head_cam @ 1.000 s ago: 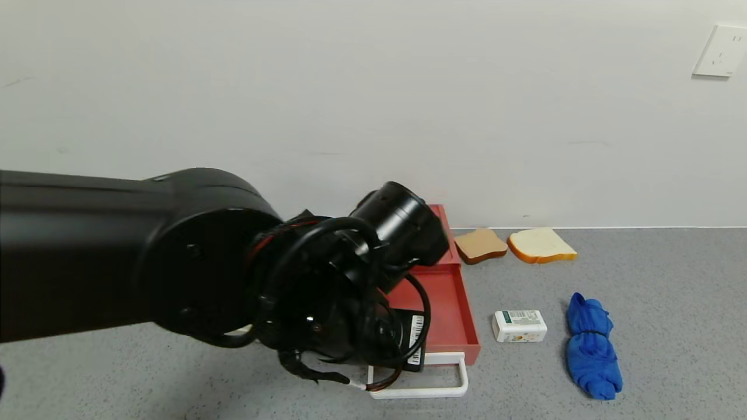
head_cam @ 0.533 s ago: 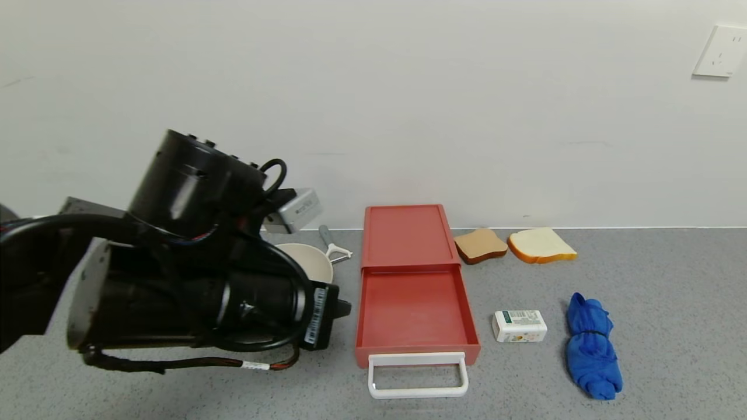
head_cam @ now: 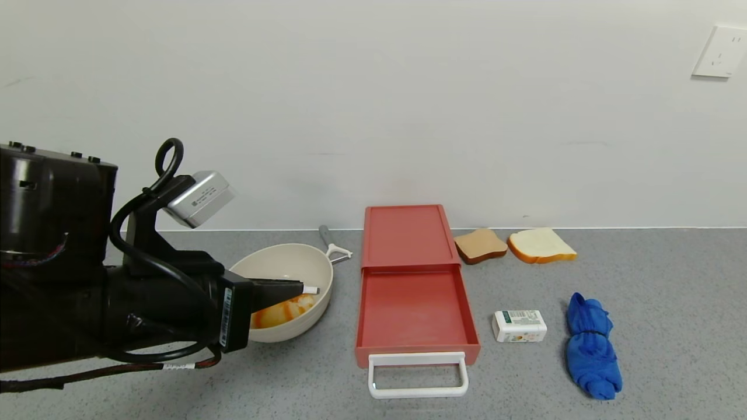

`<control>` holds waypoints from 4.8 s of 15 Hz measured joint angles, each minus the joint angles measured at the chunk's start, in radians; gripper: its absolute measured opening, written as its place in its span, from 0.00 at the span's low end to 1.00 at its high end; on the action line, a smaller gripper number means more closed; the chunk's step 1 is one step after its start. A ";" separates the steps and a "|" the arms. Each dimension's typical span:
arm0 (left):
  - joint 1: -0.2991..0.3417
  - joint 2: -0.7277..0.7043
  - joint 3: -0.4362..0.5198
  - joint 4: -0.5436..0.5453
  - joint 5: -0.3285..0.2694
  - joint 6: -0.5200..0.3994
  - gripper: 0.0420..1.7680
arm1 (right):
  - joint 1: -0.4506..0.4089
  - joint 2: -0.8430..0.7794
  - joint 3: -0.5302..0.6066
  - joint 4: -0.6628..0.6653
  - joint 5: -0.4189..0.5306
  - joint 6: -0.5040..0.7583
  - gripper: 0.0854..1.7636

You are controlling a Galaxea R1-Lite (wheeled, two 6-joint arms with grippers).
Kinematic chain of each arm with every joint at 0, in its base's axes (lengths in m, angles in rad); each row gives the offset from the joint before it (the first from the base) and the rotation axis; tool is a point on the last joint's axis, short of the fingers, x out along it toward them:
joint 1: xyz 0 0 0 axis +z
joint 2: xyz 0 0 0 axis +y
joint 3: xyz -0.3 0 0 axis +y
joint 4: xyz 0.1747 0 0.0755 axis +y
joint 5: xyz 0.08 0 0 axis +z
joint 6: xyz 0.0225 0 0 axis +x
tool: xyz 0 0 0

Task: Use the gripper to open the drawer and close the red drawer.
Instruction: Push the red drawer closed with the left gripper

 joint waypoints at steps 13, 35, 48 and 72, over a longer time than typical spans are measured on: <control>-0.003 0.000 -0.007 0.004 0.007 -0.007 0.04 | 0.000 0.000 0.000 0.000 0.000 0.000 0.96; -0.492 0.453 -0.393 0.409 0.427 -0.676 0.04 | 0.000 0.000 0.000 0.000 0.000 0.000 0.96; -0.562 0.674 -0.379 0.402 0.424 -0.807 0.04 | 0.000 0.000 -0.003 0.011 -0.001 0.000 0.96; -0.543 0.806 -0.437 0.356 0.553 -0.837 0.04 | 0.000 0.000 -0.009 0.029 -0.005 -0.001 0.96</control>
